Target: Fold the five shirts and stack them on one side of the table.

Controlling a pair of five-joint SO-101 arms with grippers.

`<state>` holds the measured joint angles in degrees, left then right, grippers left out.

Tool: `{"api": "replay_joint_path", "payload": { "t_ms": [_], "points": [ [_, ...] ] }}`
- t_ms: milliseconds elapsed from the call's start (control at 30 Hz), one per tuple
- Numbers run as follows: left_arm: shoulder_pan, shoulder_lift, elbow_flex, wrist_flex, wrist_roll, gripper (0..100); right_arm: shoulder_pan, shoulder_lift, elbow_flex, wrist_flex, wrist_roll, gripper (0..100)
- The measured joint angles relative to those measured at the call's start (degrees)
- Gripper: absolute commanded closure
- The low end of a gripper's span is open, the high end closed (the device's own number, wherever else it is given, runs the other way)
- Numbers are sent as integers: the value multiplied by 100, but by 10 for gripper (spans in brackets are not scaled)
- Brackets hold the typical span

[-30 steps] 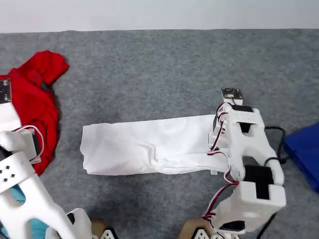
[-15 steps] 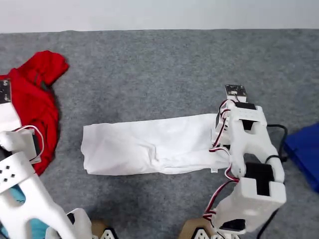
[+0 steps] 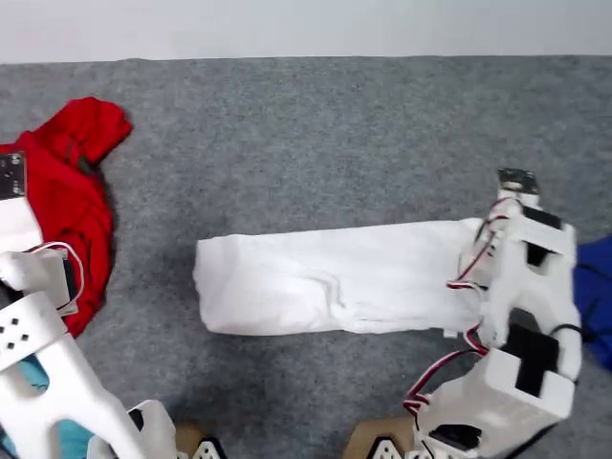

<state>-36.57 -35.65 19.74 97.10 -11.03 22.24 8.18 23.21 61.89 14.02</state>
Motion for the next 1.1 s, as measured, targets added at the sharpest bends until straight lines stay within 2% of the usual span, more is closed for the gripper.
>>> {"api": "replay_joint_path", "payload": {
  "t_ms": [300, 533, 767, 1100],
  "points": [
    [0, 0, 0, 0, 0, 998, 782, 0, -185, 18, 615, 988],
    [0, 0, 0, 0, 0, 998, 782, 0, -325, 369, 765, 988],
    [0, 0, 0, 0, 0, 998, 281, -132, -334, 1037, 923, 988],
    [0, -53, 0, 0, 0, 998, -782, -2101, -334, 2075, 932, 988]
  ]
}}
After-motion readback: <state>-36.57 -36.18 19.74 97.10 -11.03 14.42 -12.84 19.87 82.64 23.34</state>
